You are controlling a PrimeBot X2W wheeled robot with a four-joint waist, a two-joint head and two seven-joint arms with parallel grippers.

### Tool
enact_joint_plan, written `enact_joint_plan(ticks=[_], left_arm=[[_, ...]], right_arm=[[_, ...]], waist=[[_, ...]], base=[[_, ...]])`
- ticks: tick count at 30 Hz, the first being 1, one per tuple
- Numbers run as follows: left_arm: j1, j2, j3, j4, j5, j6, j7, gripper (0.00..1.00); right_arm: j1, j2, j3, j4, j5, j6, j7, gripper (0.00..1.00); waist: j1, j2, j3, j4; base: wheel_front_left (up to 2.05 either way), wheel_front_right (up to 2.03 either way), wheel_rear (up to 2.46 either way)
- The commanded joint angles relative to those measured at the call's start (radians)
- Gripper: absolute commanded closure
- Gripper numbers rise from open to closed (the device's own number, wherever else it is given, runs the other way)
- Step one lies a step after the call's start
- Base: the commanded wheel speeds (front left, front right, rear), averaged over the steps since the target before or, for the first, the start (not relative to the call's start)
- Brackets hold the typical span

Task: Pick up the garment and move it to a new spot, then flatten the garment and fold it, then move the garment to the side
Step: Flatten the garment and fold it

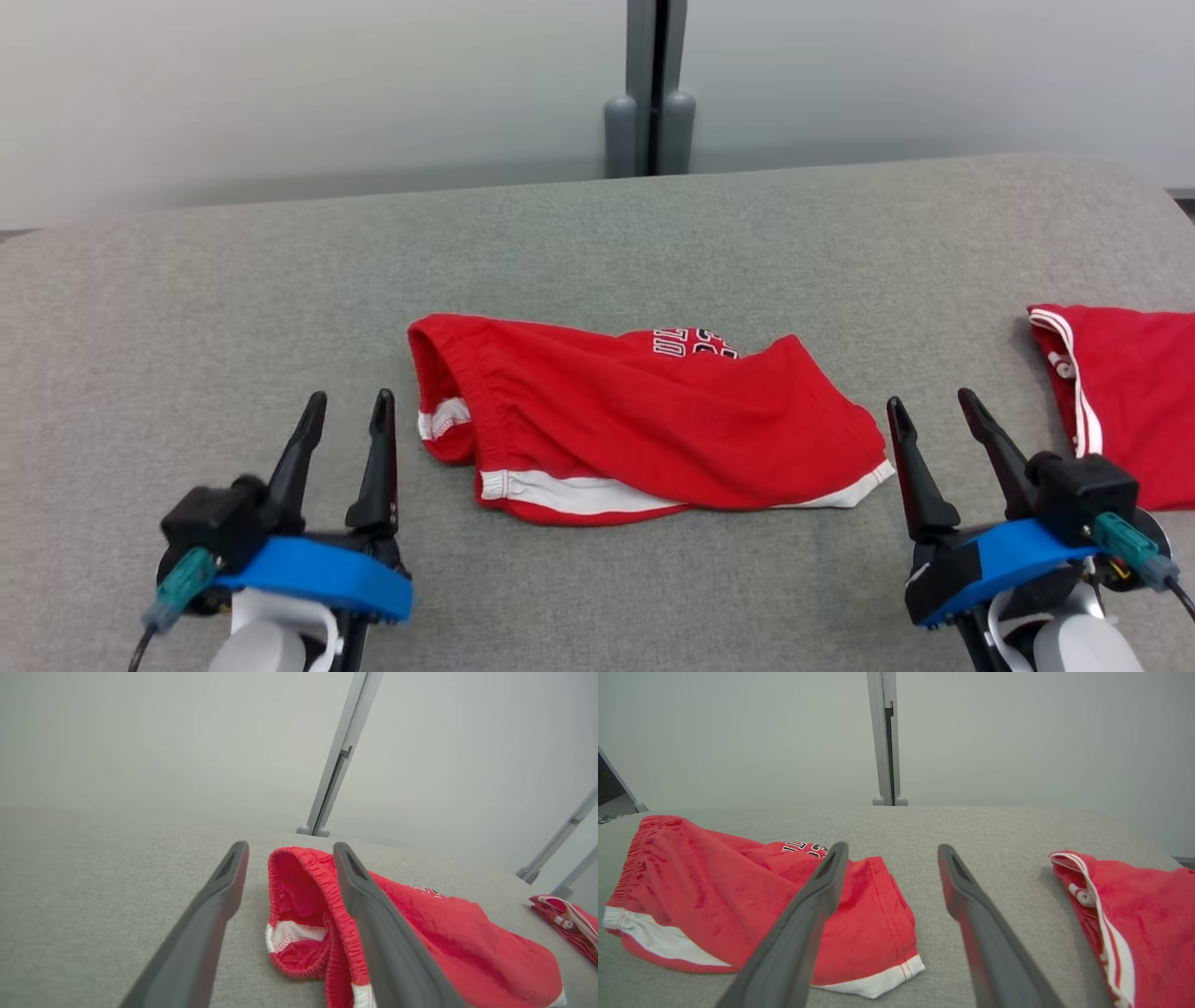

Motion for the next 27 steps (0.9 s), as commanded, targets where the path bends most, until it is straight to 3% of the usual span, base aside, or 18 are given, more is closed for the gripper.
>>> enact_joint_plan(ticks=[1,12,27], left_arm=[[0.032,-0.007,0.023,-0.028,0.021,0.003,-0.003,0.0],[0.169,-0.055,0.161,-0.105,0.123,-0.018,-0.004,0.0],[0.167,-0.067,0.167,-0.081,0.163,-0.032,-0.004,0.0]], right_arm=[[0.016,0.0,-0.005,-0.006,-0.002,0.001,0.002,0.0],[0.067,0.0,-0.004,0.002,-0.016,0.001,-0.01,0.0],[0.053,0.0,-0.005,0.004,0.0,0.001,-0.022,0.0]], waist=[[0.0,0.0,-0.007,0.006],[0.0,0.0,-0.068,0.034],[0.0,0.0,-0.043,0.031]], base=[[0.0,0.0,0.0],[0.0,0.0,0.0],[0.0,0.0,0.0]])
